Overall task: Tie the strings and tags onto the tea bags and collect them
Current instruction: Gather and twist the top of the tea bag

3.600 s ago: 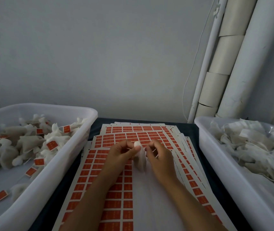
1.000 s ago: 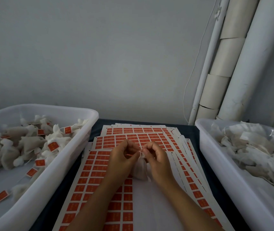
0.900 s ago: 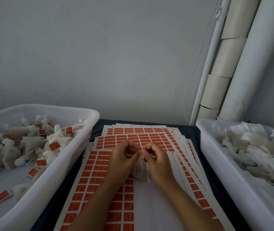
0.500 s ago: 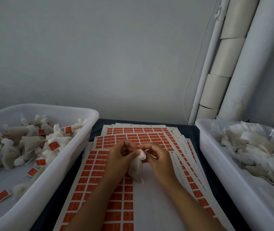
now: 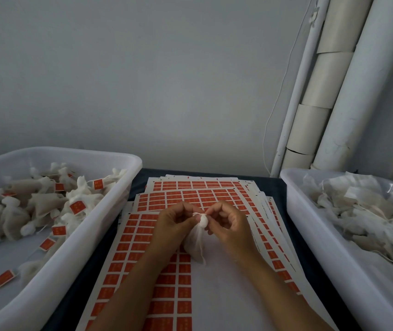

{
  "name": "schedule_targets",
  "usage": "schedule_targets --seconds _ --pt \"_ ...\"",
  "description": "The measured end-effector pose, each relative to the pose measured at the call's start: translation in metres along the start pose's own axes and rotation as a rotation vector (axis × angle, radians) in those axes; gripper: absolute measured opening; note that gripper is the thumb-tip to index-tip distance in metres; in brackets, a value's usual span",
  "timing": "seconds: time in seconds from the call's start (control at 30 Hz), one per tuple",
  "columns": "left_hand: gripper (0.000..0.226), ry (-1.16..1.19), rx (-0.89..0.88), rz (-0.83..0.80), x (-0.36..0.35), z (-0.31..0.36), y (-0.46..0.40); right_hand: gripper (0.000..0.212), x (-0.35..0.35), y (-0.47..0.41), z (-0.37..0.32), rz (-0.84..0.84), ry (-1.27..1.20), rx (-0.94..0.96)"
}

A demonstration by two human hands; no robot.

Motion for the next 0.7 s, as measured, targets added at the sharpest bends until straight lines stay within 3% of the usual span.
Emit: schedule_targets --seconds 0.33,0.7 --pt "0.007 0.001 -0.055 -0.083 -0.005 0.002 0.001 0.007 -0.005 0.002 0.009 0.082 -0.215 -0.241" --pt "0.009 0.063 0.078 -0.197 -0.007 -0.004 0.002 0.015 -0.007 0.007 0.016 0.140 -0.458 -0.419"
Point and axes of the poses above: each hand's wrist, its own y-axis away from the middle knuckle, its own x-axis out of the back of the hand, z = x × y, the point moved 4 cm from there along -y, towards the middle knuckle, and after that the axes turned 11 degrees about x, right-handed, at the moved point
